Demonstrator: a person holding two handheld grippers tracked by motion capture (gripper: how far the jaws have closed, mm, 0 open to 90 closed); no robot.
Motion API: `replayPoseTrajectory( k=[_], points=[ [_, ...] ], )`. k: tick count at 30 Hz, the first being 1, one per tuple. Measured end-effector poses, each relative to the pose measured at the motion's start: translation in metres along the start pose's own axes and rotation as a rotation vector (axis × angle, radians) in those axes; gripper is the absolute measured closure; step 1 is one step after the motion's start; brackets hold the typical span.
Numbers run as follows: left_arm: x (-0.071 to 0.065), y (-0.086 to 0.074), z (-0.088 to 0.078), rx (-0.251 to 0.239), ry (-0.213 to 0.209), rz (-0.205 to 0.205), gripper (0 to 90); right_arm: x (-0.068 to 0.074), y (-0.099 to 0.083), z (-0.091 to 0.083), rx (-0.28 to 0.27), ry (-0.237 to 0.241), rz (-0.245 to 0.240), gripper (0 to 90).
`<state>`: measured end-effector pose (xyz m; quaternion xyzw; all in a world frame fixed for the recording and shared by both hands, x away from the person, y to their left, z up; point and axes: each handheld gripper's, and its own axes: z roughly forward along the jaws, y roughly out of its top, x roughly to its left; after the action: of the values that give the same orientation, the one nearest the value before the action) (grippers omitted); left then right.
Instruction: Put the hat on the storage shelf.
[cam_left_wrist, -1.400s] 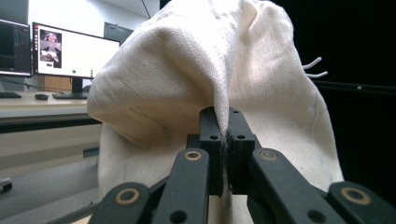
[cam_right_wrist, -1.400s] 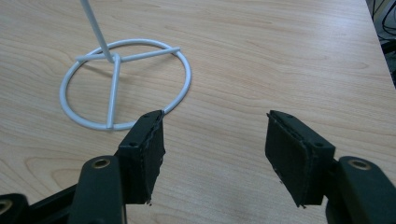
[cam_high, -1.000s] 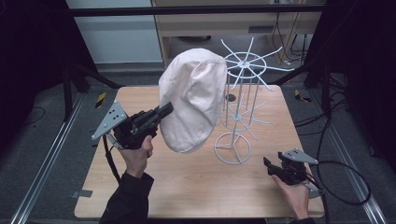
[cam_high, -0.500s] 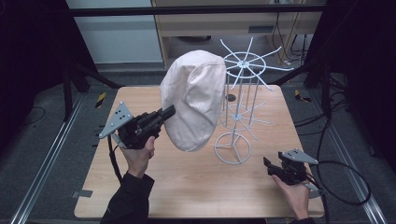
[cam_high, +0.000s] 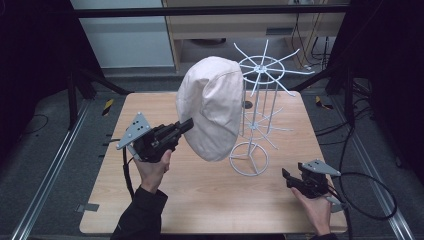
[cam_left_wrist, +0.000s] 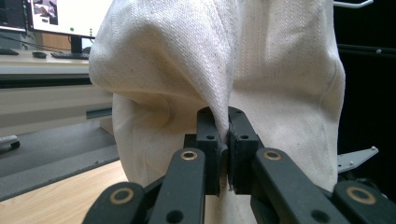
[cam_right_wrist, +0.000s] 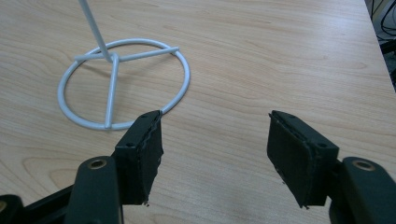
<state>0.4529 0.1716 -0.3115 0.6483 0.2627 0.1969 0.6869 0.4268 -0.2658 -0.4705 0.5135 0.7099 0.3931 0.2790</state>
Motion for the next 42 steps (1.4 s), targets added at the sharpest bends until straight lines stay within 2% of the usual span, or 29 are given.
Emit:
replayPoseTrajectory(
  k=[18,25,33,37,42],
  points=[
    [-0.001,-0.006,0.008,0.044,0.0,-0.011,82.2,0.0,0.0,0.001,0.004,-0.001,-0.001,35.5],
    [-0.003,-0.008,0.009,0.052,0.005,-0.004,81.1,0.0,0.0,0.0,0.002,0.0,-0.002,35.5],
    [-0.004,-0.006,0.002,0.052,0.004,0.007,74.6,0.0,0.0,0.0,0.003,0.0,0.0,35.2],
    [-0.004,-0.007,-0.004,0.05,0.012,0.006,68.0,0.0,0.0,0.001,0.004,-0.001,0.001,35.1],
    [-0.001,-0.01,-0.013,0.074,0.035,0.005,61.0,0.001,0.0,0.001,0.004,-0.001,0.003,34.9]
  ],
)
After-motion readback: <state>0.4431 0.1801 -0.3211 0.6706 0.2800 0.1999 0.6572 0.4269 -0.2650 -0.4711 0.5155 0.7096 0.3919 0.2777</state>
